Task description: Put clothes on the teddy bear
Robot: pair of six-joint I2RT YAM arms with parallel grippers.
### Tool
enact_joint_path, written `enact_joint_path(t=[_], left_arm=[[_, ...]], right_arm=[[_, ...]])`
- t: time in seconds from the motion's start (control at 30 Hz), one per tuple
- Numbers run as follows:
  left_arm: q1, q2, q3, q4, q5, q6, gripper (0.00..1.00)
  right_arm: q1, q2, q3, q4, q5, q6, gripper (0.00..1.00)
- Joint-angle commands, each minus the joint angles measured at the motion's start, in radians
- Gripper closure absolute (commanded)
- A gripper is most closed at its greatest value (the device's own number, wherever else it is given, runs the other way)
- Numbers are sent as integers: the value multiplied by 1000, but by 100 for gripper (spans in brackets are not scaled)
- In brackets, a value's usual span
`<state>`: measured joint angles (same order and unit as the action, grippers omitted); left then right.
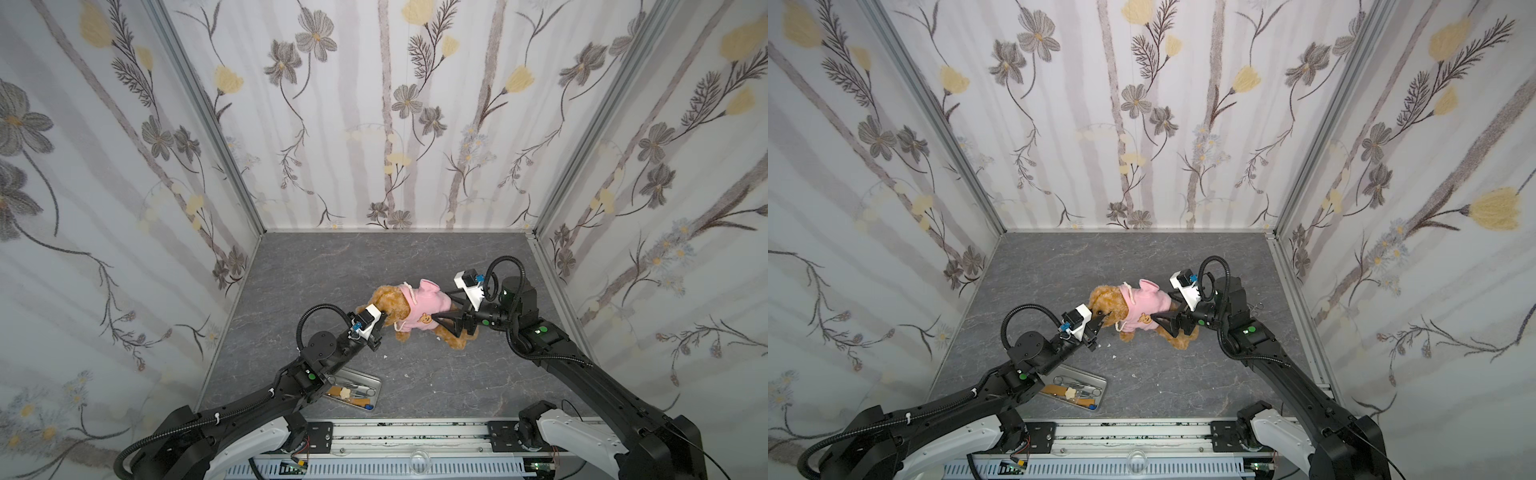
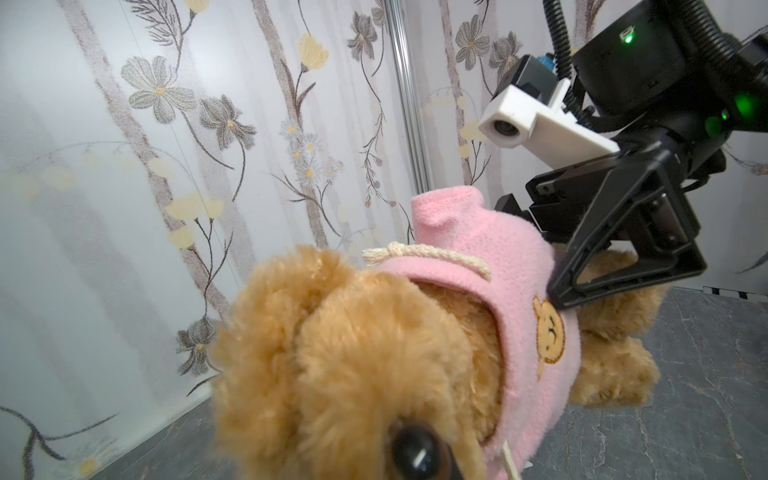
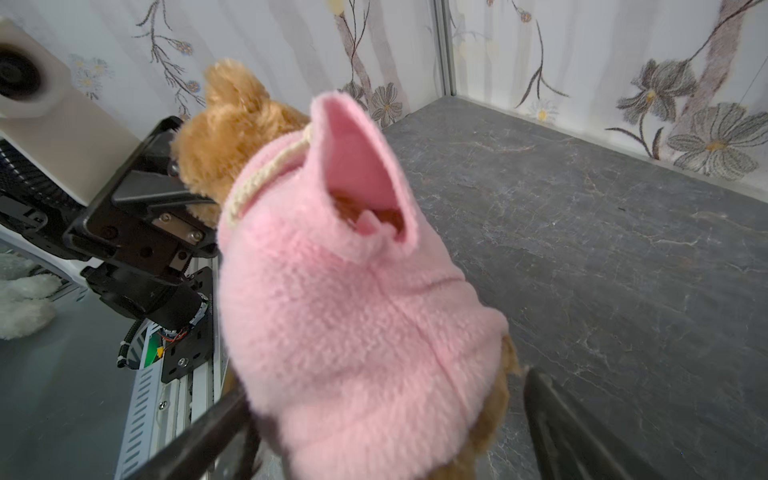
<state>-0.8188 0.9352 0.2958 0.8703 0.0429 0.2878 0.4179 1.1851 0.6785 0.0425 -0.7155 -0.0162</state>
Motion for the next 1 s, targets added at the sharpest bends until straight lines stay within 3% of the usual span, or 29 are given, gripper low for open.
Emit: enact_joint_path(t=[0.0,0.1,0.23,0.47,0.57,0.63,0.73,0.83,0.97], left_arm=[[-2,-8,-4,84,20,-16,100],[-5,-14,-10,85,12,-16,100],[-8,-18,-11,93,12,-40,100],[-18,-27,-30,134,-37,-128,100],[-23,-31,-47,152,-43,-151,100],[-23,-36,-61,157,-50,-166,100],[-25,-51,-82,156,-71,-184,99],[-23,-92,-102,130,-106,-208,61],[-9,-191,12,-206,-176,-216,34]], right_arm=[[0,-10,-16,114,10,-29,5],[0,-29,-30,115,29,-38,2],[4,-21,-80,206,-35,7,3],[43,-38,-207,479,-40,96,11],[59,-29,-251,630,-44,147,31],[64,-28,-252,655,-37,153,55],[64,-48,-259,631,3,110,71],[69,-81,-280,588,54,0,82],[97,-114,-290,507,179,-157,91]])
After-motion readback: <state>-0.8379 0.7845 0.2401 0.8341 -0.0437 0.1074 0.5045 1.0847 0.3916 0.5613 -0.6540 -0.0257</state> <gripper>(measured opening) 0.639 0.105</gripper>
